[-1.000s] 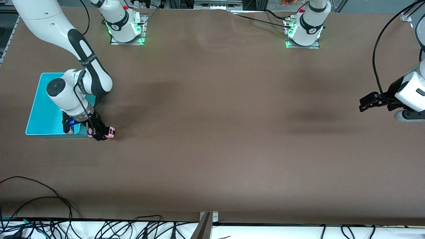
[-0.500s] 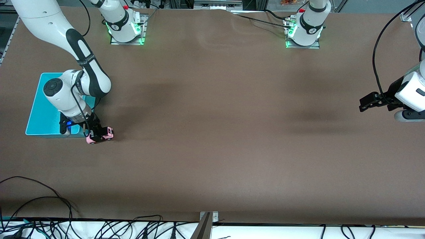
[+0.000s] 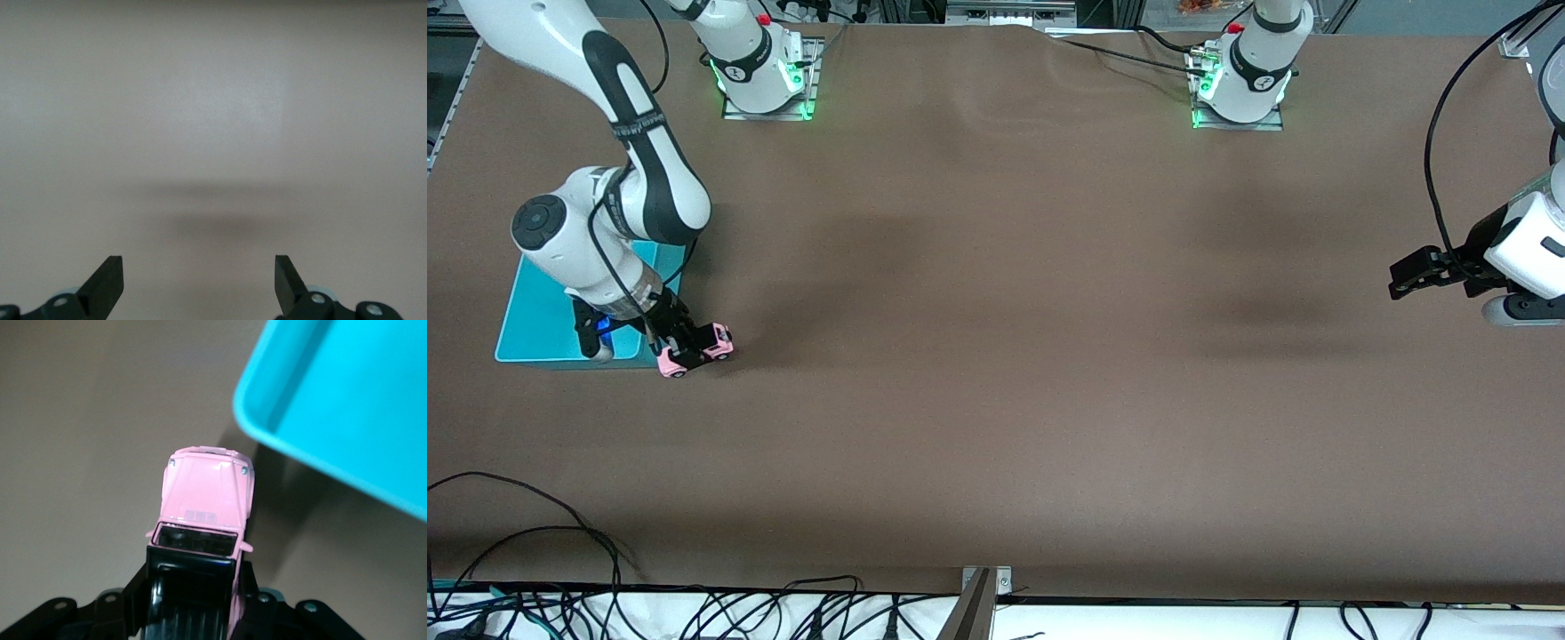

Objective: Wind and store pink jeep toy

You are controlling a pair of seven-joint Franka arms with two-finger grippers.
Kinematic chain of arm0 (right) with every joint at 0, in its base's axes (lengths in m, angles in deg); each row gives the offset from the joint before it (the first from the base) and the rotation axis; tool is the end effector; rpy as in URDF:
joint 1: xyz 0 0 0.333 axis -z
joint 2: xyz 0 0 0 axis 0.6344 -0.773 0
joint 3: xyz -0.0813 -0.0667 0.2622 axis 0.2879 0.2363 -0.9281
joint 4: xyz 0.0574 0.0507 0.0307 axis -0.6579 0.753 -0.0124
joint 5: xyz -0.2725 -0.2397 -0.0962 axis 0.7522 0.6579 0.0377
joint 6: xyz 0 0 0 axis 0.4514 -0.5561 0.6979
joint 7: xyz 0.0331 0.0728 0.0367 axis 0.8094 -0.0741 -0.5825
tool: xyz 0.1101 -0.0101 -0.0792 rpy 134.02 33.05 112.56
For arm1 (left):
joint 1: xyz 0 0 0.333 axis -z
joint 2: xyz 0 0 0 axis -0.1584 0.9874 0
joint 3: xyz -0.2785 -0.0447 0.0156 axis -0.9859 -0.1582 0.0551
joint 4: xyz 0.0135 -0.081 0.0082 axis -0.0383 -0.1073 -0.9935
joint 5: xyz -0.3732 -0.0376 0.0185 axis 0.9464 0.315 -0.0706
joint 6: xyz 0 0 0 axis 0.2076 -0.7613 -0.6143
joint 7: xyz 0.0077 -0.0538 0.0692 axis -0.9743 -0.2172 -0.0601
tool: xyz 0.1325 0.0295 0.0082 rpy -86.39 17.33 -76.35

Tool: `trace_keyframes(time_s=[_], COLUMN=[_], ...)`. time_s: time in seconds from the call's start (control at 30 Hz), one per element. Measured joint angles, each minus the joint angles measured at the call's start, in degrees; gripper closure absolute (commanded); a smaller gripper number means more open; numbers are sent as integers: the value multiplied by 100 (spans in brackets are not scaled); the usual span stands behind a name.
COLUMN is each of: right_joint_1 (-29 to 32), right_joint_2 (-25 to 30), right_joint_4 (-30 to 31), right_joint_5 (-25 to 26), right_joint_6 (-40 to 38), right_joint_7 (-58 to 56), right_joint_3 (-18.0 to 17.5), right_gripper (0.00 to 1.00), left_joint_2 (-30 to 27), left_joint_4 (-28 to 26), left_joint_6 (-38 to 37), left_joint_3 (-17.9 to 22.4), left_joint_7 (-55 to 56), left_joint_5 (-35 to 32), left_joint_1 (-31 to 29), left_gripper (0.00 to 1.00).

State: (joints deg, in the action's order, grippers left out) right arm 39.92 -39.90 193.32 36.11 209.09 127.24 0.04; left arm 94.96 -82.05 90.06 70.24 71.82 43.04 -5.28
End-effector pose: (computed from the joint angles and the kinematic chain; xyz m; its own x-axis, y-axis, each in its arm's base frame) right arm 0.5716 0.0116 0.2255 0.5072 -0.8613 0.0296 -0.8416 -0.5024 -0.1982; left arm 0.5840 0.0184 0.4884 0.9992 0.0405 0.0067 0.0407 -0.9987 -0.0310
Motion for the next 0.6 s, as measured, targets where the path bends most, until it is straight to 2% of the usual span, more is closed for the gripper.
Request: trace_keyframes(time_s=[0.23,0.37,0.47,0.6], right_joint_1=[-6,0,5,30], right_joint_2=[458,674,844,1034], right_joint_4=[-5,-9,-34,-57], right_joint_5=[422,472,478,480], right_joint_6=[-664,-1087,-1613,-2205], right_joint_7=[-281,-730,-1455,-2730], right_joint_3=[-54,-34,147,622], right_gripper=[100,100,100,100], left_joint_2=[0,0,0,0], left_joint_4=[0,0,0,0], left_joint_6=[0,0,0,0], left_joint_3=[0,0,0,0], left_joint_7=[0,0,0,0], left_joint_5=[0,0,0,0], left_joint_1=[0,0,0,0], left_gripper=[0,0,0,0])
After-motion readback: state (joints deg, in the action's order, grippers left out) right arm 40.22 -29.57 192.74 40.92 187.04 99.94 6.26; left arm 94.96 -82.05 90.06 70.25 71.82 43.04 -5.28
